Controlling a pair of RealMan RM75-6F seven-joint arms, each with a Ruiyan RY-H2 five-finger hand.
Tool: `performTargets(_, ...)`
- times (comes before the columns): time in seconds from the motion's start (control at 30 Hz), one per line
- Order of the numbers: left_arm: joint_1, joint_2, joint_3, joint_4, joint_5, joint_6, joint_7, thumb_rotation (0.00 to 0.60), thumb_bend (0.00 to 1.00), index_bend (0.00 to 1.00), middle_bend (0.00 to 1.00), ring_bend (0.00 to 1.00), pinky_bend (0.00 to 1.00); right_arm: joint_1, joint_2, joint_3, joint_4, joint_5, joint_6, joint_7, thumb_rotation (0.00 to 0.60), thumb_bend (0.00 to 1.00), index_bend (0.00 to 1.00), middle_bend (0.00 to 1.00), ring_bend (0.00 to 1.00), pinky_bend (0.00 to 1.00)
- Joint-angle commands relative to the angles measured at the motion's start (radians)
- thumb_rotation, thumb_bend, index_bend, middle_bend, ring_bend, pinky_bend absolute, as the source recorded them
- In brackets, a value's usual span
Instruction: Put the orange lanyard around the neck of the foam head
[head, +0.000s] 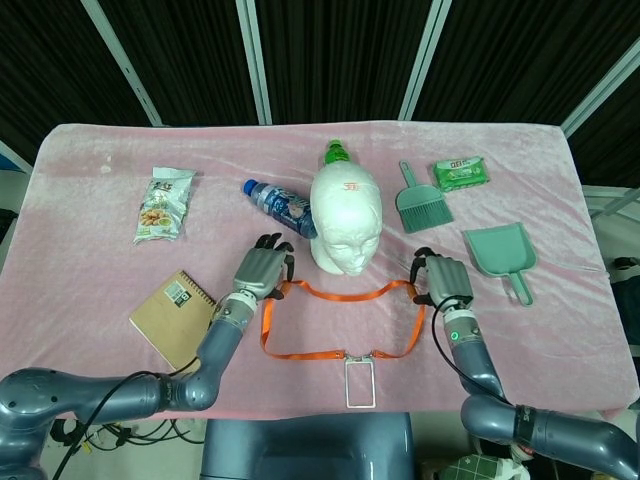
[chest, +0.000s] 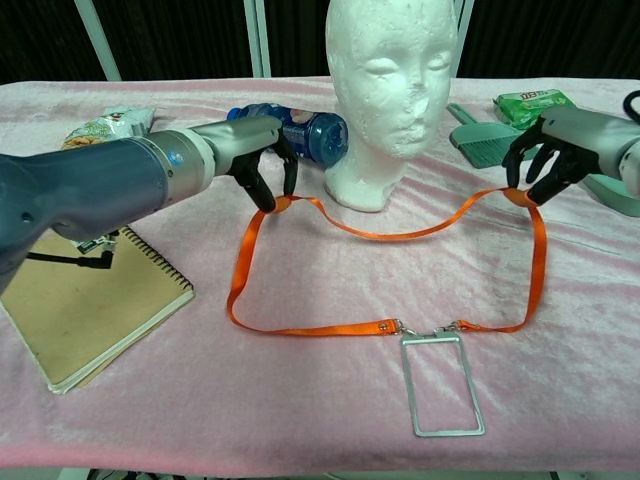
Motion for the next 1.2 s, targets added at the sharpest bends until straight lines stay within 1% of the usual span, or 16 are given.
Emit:
performTargets(0.03, 0.042, 0.077, 0.034, -0.087, 0.077, -0.007, -0.047, 0.600, 0.47, 0.64, 0.22, 0.00, 0.05, -0.052, 0.073, -0.013, -0.083, -0.081, 0.030, 0.061, 0.600, 0.46, 0.77, 0.24, 0.34, 0.34)
performTargets(0.13, 0.058, 0.123, 0.053, -0.145, 0.102, -0.010, -0.057, 0.600, 0.47, 0.64, 0.22, 0.00, 0.05, -0.083, 0.126, -0.025, -0.138, -0.138, 0.045, 0.095, 0.600, 0.46, 0.77, 0.24, 0.34, 0.34)
performTargets(0.23, 0.069, 0.158, 0.054, -0.194, 0.122, -0.013, -0.080, 0.600, 0.47, 0.64, 0.22, 0.00, 0.05, -0.109, 0.165, -0.029, -0.183, -0.180, 0.063, 0.126, 0.600, 0.46, 0.77, 0.24, 0.34, 0.34)
performTargets(0.37, 0.081, 0.193, 0.031, -0.254, 0.153, 0.005, -0.124, 0.600, 0.47, 0.64, 0.22, 0.00, 0.05, -0.138, 0.219, -0.021, -0.244, -0.252, 0.090, 0.174, 0.600, 0.46, 0.77, 0.24, 0.34, 0.34)
performTargets(0.53, 0.084, 0.237, -0.005, -0.314, 0.167, 0.014, -0.165, 0.600, 0.47, 0.64, 0.22, 0.00, 0.05, -0.156, 0.293, 0.015, -0.321, -0.311, 0.120, 0.216, 0.600, 0.46, 0.77, 0.24, 0.34, 0.34)
performTargets(0.7, 0.085, 0.267, -0.038, -0.353, 0.180, 0.033, -0.195, 0.600, 0.47, 0.64, 0.22, 0.00, 0.05, -0.152, 0.362, 0.065, -0.384, -0.302, 0.125, 0.235, 0.600, 0.46, 0.77, 0.24, 0.34, 0.34)
performTargets(0.8, 0.086, 0.281, -0.064, -0.370, 0.186, 0.049, -0.220, 0.600, 0.46, 0.64, 0.22, 0.00, 0.05, -0.137, 0.386, 0.093, -0.395, -0.294, 0.118, 0.237, 0.600, 0.46, 0.77, 0.24, 0.34, 0.34)
performTargets(0.93, 0.084, 0.291, -0.087, -0.373, 0.207, 0.081, -0.223, 0.600, 0.46, 0.64, 0.22, 0.00, 0.05, -0.113, 0.408, 0.130, -0.391, -0.272, 0.103, 0.242, 0.600, 0.46, 0.77, 0.24, 0.34, 0.34)
performTargets(1.07, 0.080, 0.300, -0.124, -0.367, 0.204, 0.101, -0.253, 0.600, 0.46, 0.64, 0.22, 0.00, 0.05, -0.055, 0.433, 0.189, -0.370, -0.188, 0.056, 0.237, 0.600, 0.46, 0.77, 0.24, 0.34, 0.34)
performTargets(1.2, 0.084, 0.302, -0.147, -0.354, 0.198, 0.118, -0.292, 0.600, 0.46, 0.64, 0.21, 0.00, 0.05, -0.011, 0.442, 0.221, -0.346, -0.118, 0.022, 0.239, 0.600, 0.46, 0.77, 0.24, 0.34, 0.34)
